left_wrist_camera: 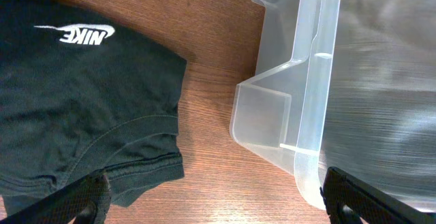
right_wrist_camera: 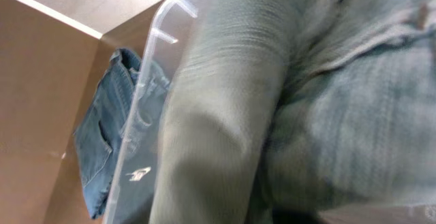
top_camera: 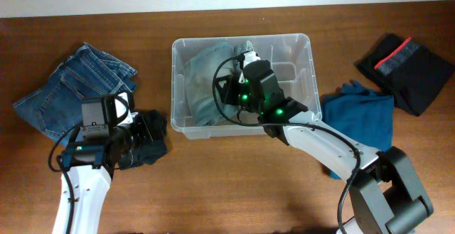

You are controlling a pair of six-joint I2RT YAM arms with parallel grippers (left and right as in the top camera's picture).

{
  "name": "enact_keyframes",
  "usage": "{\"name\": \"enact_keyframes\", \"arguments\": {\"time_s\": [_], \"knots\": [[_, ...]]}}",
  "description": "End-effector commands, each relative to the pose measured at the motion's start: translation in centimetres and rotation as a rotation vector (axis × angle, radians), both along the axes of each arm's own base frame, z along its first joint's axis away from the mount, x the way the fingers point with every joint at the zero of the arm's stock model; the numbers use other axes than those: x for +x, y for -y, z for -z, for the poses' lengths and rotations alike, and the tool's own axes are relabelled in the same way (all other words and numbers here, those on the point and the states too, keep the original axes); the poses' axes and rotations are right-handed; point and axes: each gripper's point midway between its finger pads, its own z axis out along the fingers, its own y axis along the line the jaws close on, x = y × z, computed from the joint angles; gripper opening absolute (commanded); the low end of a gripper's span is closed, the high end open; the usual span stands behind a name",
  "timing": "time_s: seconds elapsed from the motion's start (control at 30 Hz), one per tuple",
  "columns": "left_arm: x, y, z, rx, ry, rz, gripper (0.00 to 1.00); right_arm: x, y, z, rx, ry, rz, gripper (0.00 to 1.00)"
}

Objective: Pack container
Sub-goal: 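Lower the light-wash jeans into the bin with the right gripper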

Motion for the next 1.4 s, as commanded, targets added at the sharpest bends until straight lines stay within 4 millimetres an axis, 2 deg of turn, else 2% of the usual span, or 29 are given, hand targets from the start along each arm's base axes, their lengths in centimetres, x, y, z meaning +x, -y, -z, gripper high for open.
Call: {"name": "enact_keyframes", "arguments": {"time_s": [0.0,0.07,0.17,0.2,0.47,0.77,1.0,1.13,1.2,1.23,1.33,1.37], "knots": [[0.1,0.0,-0.1,0.014,0.007,0.013,1.00,-0.2,-1.5,-2.0,0.048,0.033,-0.055,0.47],[0.1,0.0,-0.1,0.014,0.008,0.013,0.99,-0.3,-1.6,-1.9,0.049,0.028,-0.061,0.61],[0.1,0.0,-0.1,0.014,0.008,0.013,0.99,-0.5,-1.6,-1.7,0.048,0.018,-0.067,0.76],[0.1,0.0,-0.1,0.014,0.008,0.013,0.99,-0.6,-1.6,-1.6,0.045,0.013,-0.067,0.78],[0.1,0.0,-0.1,0.014,0.008,0.013,0.99,-1.3,-1.0,-0.1,-0.025,-0.018,-0.091,0.78],[0.1,0.0,-0.1,0.014,0.007,0.013,0.99,-2.3,1.4,3.1,-0.214,-0.067,-0.090,0.79],[0.1,0.0,-0.1,0.014,0.008,0.013,0.99,-2.6,2.5,3.8,-0.289,-0.076,-0.115,0.83],[0.1,0.0,-0.1,0.014,0.007,0.013,0.99,-2.0,4.0,2.1,-0.360,-0.072,-0.118,0.82],[0.1,0.0,-0.1,0.014,0.007,0.013,0.99,-1.6,4.5,0.4,-0.398,-0.055,-0.123,0.82],[0.1,0.0,-0.1,0.014,0.008,0.013,0.99,-1.2,4.8,-1.7,-0.435,-0.032,-0.141,0.82],[0.1,0.0,-0.1,0.014,0.008,0.013,0.99,-0.9,4.7,-4.4,-0.467,0.003,-0.177,0.82],[0.1,0.0,-0.1,0.014,0.008,0.013,0.99,-0.9,4.6,-5.2,-0.472,0.011,-0.184,0.79]]}}
